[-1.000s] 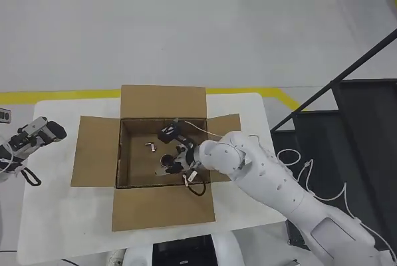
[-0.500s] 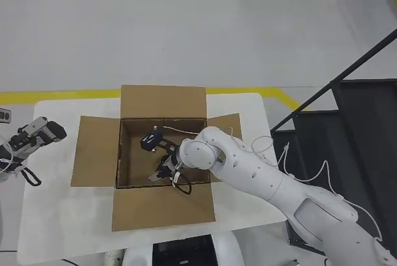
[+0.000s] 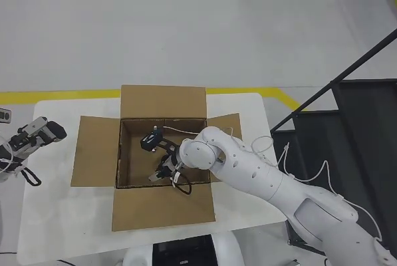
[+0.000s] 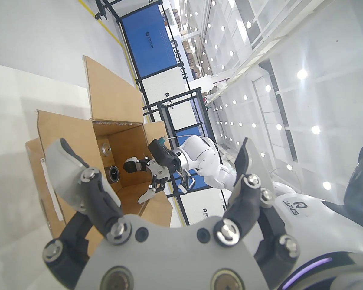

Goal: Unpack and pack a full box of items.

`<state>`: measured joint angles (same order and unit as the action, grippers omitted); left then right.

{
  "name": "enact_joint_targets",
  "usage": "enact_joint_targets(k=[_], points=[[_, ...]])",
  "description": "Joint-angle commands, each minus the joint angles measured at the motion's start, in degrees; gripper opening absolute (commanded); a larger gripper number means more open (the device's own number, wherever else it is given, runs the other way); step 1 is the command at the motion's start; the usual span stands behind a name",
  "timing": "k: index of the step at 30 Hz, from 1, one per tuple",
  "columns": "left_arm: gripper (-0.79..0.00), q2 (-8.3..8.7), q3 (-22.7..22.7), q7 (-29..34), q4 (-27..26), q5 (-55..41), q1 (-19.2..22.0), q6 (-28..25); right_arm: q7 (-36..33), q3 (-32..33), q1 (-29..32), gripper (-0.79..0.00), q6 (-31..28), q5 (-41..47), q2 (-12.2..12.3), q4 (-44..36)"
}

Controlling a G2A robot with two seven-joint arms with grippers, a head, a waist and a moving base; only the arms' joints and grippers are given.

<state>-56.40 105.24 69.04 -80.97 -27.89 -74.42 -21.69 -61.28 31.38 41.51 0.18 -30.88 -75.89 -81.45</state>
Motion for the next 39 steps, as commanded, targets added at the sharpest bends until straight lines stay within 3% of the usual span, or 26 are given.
enact_joint_targets(k=[1, 24, 31, 39], points=[[0.0, 0.0, 0.0, 0.0, 0.0, 0.0, 0.0, 0.0, 0.0, 0.0, 0.0, 0.0, 0.0, 0.0, 0.0, 0.0], [0.0, 0.0, 0.0, 0.0, 0.0, 0.0, 0.0, 0.0, 0.0, 0.0, 0.0, 0.0, 0.0, 0.0, 0.0, 0.0], [0.0, 0.0, 0.0, 0.0, 0.0, 0.0, 0.0, 0.0, 3.55, -0.03, 1.4, 0.0, 4.25, -5.34, -0.16, 0.7], [0.0, 0.0, 0.0, 0.0, 0.0, 0.0, 0.0, 0.0, 3.25, -2.46, 0.69, 0.0, 9.71, -8.52, -2.14, 4.61]])
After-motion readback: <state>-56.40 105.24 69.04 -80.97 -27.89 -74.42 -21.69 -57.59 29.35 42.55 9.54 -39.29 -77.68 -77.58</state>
